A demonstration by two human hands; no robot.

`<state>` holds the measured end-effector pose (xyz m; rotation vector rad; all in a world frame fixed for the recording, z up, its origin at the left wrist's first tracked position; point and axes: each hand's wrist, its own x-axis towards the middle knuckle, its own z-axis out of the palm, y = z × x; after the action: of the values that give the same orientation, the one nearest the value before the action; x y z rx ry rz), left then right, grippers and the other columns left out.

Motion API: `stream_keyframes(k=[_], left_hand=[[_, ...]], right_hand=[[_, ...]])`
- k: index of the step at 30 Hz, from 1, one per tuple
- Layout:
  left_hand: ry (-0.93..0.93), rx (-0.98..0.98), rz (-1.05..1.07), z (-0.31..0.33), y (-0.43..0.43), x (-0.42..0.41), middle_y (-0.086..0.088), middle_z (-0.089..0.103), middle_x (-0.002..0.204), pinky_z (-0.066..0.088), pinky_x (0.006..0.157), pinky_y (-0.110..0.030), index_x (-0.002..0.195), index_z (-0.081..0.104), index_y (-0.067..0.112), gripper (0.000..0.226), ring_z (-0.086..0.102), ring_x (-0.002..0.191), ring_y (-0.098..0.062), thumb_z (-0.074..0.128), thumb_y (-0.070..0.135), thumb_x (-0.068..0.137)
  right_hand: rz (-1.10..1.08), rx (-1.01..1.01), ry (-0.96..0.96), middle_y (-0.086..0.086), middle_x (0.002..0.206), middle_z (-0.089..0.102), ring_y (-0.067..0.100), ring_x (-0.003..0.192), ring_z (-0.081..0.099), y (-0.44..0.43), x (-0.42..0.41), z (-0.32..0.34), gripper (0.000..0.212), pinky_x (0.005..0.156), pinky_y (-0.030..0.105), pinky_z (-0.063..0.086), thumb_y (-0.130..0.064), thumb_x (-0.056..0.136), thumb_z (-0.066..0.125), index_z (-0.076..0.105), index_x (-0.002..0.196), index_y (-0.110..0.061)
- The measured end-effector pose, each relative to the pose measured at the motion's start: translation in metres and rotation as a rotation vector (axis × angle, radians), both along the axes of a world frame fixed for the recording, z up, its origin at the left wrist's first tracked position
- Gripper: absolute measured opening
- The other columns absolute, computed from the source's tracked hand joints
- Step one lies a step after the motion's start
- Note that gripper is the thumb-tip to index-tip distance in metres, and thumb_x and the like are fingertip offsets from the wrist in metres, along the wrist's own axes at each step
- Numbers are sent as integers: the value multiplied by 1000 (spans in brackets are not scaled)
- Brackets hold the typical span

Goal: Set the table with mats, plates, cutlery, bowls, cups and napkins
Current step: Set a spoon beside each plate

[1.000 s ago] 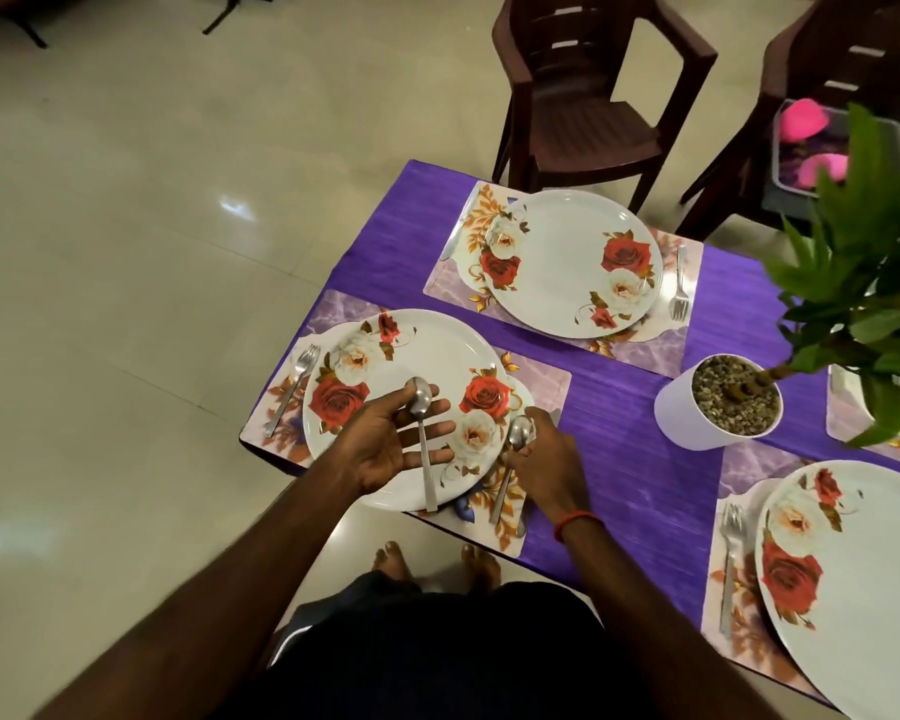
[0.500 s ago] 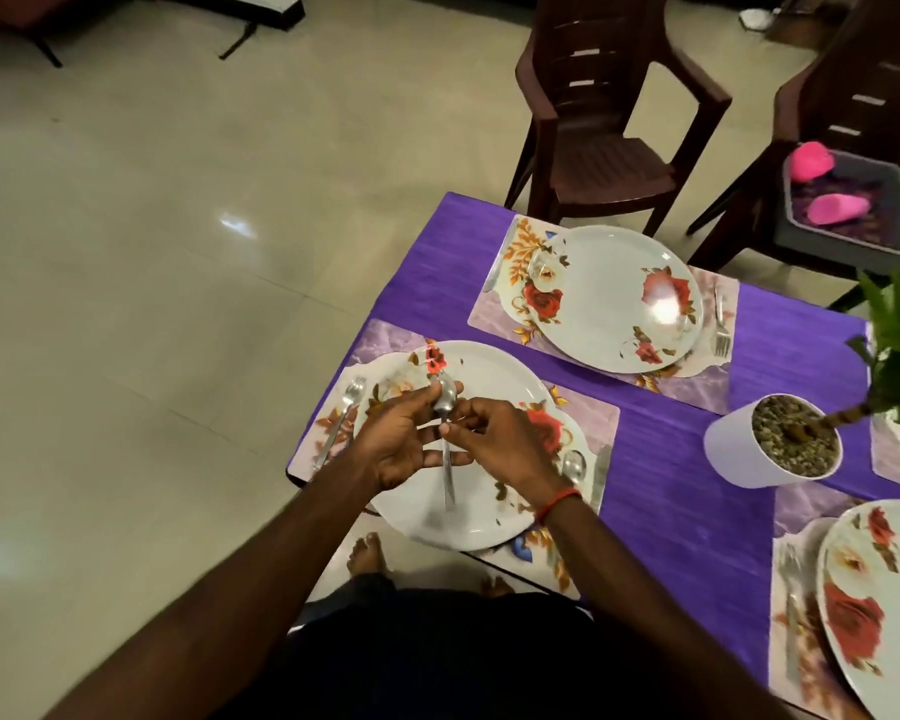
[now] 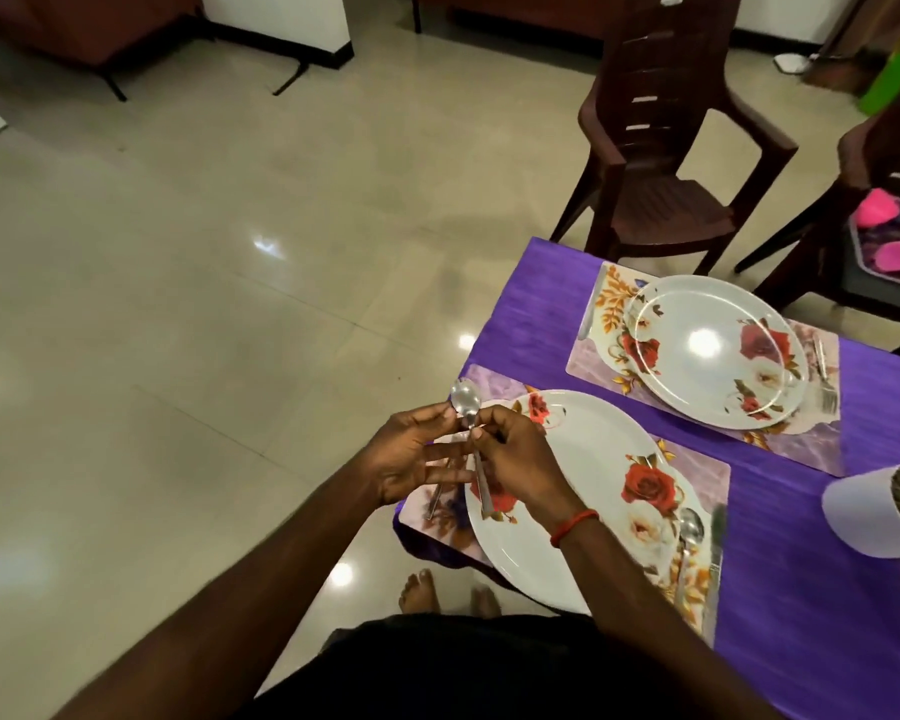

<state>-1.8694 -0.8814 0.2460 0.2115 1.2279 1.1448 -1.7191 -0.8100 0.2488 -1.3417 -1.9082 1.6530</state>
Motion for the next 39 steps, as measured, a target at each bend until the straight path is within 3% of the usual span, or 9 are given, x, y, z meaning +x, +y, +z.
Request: stream_keyframes(k=[4,8,11,16,18,23,31,39], left_hand=[[48,8,67,6,4,-11,-13,72,121,61,73,-45,127,68,12,28,74,100,-30,58,19,102],[87,-17,138,6,0,-20,-11,73,114,60,81,-50,126,70,14,28,71,88,-24,62,22,101],[103,-27,153,8,-7,-30,-10,75,115,57,92,-57,121,71,16,24,71,90,-25,60,23,102],[124,-30,174,13,-18,-57,-9,75,117,60,87,-48,122,70,15,26,73,103,-29,63,27,100],[130,-33,187,13,-21,-73,-8,75,117,59,90,-49,122,70,15,27,72,107,-30,65,29,99],[135,-12,194,8,-21,-127,-11,73,116,59,88,-48,125,68,11,33,72,100,-31,68,25,96],[144,-11,103,10,-34,-255,-7,74,107,59,87,-50,114,71,13,20,73,94,-26,64,25,99],[149,-18,74,17,-51,-350,-7,73,108,61,82,-46,117,72,13,22,73,99,-28,67,22,98]], right_hand=[[5,-52,28,2,94,74,19,89,71,2,-15,1,15,79,36,59,-14,101,54,68,102,-17],[31,-91,55,2,98,73,16,90,71,3,-32,0,14,78,33,61,-18,103,52,65,106,-17],[59,-96,90,1,96,74,14,89,72,3,-45,-3,13,78,34,61,-15,101,55,64,109,-21],[106,-63,61,-3,94,73,11,89,70,-1,-74,-6,19,75,27,55,-11,99,55,64,107,-26],[115,-61,58,-4,94,73,12,88,70,-2,-89,-4,22,78,30,56,-10,99,54,64,106,-29],[145,-46,35,-5,86,70,9,79,66,-6,-140,-1,23,68,20,47,-7,98,55,68,110,-21],[45,-83,74,2,91,72,12,80,68,-34,-267,-5,22,72,23,52,-7,98,53,68,106,-21],[5,-121,91,-5,92,73,9,85,70,-55,-357,-4,22,81,30,57,-8,97,56,69,106,-24]])
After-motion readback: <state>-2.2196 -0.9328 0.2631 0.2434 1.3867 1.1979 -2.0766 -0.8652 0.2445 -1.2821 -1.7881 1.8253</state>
